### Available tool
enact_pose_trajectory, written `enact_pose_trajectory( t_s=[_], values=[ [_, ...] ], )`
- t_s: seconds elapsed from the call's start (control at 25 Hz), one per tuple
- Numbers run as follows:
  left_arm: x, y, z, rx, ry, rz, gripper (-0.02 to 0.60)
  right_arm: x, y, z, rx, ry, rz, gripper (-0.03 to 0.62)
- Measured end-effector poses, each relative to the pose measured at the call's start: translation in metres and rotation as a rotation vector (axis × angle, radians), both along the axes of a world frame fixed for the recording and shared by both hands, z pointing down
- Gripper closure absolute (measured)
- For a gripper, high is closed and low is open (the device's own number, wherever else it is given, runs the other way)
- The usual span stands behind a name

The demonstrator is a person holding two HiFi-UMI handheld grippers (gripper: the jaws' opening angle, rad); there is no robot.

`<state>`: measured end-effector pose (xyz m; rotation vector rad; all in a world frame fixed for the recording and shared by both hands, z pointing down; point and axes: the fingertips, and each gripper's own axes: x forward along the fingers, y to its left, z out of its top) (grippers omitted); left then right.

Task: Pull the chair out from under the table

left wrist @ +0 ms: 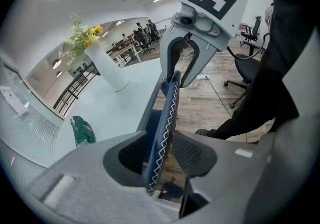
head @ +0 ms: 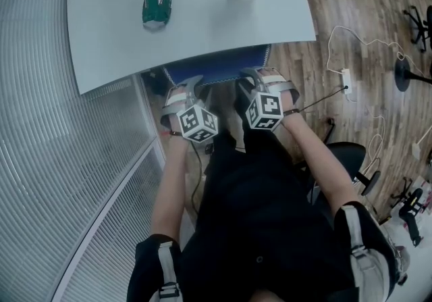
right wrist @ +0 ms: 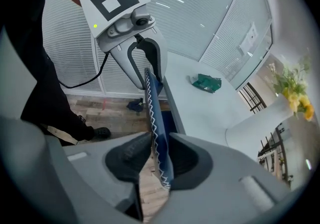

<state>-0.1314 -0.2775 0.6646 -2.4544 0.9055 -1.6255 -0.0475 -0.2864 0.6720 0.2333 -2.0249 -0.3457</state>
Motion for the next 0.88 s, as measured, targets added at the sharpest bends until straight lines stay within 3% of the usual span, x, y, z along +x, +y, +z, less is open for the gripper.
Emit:
enact_pose_trajectory(
  t_s=[0.28, 0.88],
  values=[
    [0.0019, 0.0034, 0.0038, 0.013, -0.043, 0.032, 0.476, -0.0005, -0.0006, 0.0025, 0.036, 0.043, -0.017, 0.502],
    [0.0023, 0.0038, 0.0089, 0.099, -0.063, 0.043, 0.489, -0.0006, -0.0007, 0.0086, 0.053, 0.131, -0.029, 0.516]
  ],
)
